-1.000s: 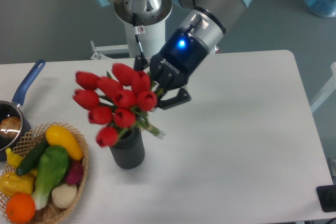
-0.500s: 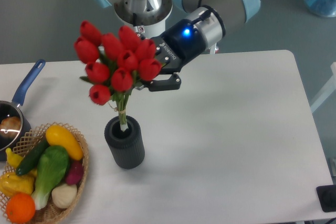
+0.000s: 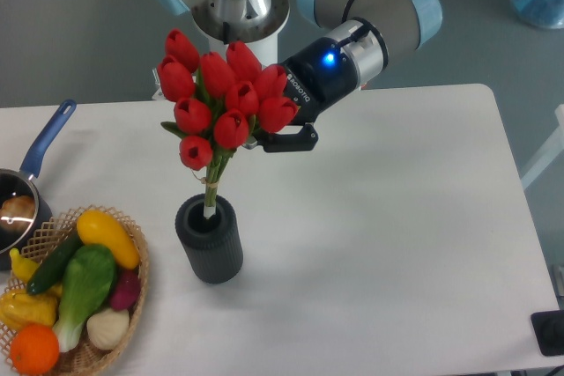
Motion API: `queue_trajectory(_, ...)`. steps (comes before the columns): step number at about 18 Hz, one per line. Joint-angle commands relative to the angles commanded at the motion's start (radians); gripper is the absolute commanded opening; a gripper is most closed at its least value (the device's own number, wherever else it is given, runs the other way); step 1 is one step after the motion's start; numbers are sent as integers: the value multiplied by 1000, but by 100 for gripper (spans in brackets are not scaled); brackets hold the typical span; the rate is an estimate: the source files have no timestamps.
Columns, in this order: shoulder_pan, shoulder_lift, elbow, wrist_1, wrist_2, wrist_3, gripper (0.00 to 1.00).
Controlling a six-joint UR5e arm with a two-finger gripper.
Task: Insert the flowers into the vase
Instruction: 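Lower the tulip stems into the vase opening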
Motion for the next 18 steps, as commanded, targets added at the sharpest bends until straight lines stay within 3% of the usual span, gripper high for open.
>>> queue_trajectory(10, -6, -3, -71, 0, 11, 68, 16)
queue_trajectory(18, -14, -63, -72, 0, 14, 106, 16)
